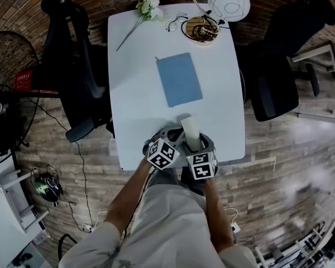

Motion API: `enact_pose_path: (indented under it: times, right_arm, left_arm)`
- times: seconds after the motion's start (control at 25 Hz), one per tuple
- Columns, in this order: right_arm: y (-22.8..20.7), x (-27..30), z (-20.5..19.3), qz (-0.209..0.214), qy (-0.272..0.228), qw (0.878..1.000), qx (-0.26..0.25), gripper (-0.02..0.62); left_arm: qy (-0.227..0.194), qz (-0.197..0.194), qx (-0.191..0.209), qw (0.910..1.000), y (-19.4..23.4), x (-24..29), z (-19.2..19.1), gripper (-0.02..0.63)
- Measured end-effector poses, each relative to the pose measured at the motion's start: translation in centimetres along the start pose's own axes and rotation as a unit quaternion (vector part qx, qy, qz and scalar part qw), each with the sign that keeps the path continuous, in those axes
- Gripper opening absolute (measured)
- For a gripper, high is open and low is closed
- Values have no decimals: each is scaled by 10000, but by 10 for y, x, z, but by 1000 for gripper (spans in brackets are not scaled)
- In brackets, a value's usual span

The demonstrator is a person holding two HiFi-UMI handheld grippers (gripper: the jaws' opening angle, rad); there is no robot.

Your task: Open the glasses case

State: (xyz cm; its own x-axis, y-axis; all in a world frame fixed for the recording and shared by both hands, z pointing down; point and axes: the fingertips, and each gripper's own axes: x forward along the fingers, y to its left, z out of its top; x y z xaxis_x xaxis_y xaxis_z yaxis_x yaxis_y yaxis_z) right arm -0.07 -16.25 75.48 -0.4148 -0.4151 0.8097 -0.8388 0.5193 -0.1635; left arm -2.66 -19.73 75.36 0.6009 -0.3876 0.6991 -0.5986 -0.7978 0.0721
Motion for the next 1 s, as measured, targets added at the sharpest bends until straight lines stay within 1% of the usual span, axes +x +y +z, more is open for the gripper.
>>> enact_pose_path:
  times: [0.32, 0.6, 0.72, 0.84, 1.0]
  right_arm:
    - [-1, -6, 4, -67, -90, 9999, -33, 330]
    - [-5, -14, 8, -81, -215, 9997, 79, 328]
    - [-6, -18, 10, -67, -287, 9995, 130, 311]
    - [-5, -20, 11, -72, -333, 9993, 141, 278]
    - [-9, -23, 11, -107, -398, 9991, 132, 265]
  left_arm:
    - [-19, -24, -23, 10000, 1, 0, -1, 3]
    - [-26, -47, -23, 10000, 0, 0, -1, 3]
    - [-22, -51, -26, 10000, 0, 0, -1, 3]
    - [-24, -60, -23, 10000, 0, 0, -1, 3]
    - [-19, -81, -21, 10000, 0, 0, -1, 3]
